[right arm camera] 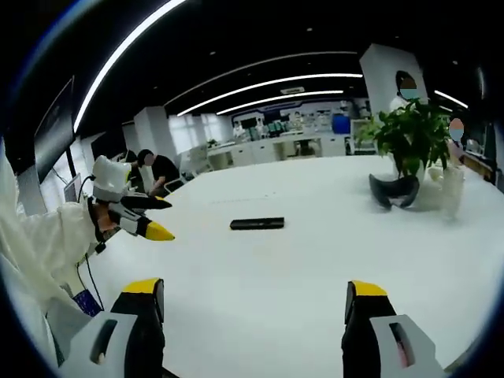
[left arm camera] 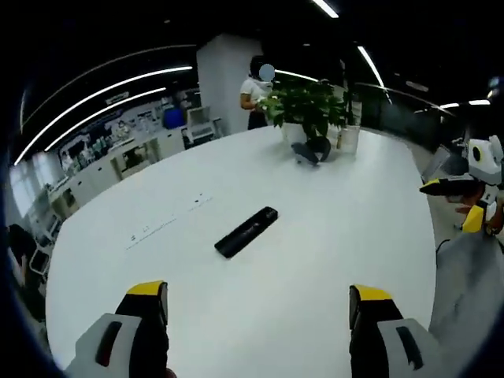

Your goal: Press the specified remote control buttons in sequence, fully releasing each button before pressing the next.

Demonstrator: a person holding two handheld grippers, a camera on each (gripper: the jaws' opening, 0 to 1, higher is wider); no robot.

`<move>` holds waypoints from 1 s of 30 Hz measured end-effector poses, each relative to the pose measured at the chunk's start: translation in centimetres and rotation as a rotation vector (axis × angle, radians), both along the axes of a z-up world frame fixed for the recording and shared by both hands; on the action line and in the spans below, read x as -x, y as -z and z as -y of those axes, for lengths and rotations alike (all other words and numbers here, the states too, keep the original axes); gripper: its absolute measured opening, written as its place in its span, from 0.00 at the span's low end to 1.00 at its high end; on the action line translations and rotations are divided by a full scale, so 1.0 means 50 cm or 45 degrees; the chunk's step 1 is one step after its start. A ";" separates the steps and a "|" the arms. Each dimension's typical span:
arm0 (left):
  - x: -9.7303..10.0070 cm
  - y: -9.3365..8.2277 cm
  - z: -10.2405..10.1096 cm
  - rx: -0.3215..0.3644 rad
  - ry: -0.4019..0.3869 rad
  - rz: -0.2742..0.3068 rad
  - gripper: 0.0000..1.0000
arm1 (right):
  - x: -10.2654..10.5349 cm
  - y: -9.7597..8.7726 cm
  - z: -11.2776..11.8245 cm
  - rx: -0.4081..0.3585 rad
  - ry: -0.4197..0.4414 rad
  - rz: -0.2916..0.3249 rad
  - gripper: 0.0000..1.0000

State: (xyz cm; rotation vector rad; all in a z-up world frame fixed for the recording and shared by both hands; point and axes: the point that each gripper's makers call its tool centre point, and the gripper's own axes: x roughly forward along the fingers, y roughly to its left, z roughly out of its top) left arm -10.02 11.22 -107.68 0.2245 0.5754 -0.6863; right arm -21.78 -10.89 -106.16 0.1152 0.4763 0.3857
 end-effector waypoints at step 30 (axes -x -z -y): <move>0.208 -0.013 0.010 0.156 -0.232 0.026 0.99 | 0.017 0.000 0.019 0.012 0.017 0.023 0.95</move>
